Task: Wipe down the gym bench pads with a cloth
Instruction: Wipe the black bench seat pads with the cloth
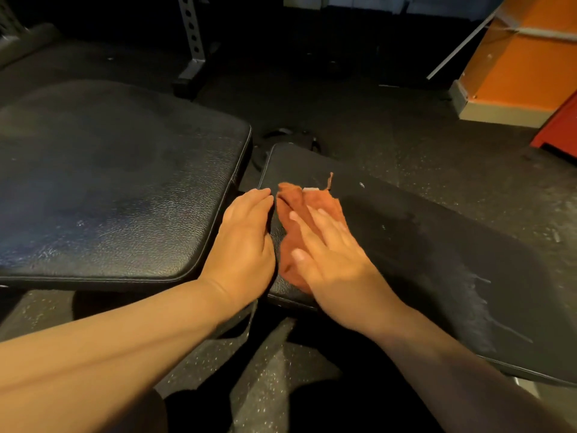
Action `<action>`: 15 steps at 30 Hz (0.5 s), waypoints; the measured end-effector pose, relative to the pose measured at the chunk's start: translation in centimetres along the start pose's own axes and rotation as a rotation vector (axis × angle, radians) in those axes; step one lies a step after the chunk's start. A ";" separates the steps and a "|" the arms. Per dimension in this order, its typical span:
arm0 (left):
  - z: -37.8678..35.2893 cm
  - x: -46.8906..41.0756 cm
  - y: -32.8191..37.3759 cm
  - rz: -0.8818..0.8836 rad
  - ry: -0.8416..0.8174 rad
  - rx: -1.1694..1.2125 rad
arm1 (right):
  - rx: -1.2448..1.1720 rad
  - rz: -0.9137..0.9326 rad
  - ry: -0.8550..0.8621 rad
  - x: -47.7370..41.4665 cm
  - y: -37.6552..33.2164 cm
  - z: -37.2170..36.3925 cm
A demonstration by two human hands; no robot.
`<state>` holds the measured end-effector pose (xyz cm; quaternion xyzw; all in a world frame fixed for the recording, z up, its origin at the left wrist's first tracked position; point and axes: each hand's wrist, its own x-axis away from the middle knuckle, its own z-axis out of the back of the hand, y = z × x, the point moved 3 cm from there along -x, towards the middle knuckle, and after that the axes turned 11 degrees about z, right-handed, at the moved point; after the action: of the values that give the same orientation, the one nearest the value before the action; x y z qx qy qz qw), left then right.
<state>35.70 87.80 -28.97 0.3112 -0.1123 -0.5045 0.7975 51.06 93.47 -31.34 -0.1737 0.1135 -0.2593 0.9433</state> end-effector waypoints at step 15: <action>0.0 0.0 0.4 0.003 0.012 -0.009 | -0.005 -0.132 -0.056 -7.0 1.4 2.4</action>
<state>35.95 87.90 -28.73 0.3107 -0.1058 -0.5019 0.8002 46.55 98.95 -28.82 -0.1904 0.0762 -0.3154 0.9265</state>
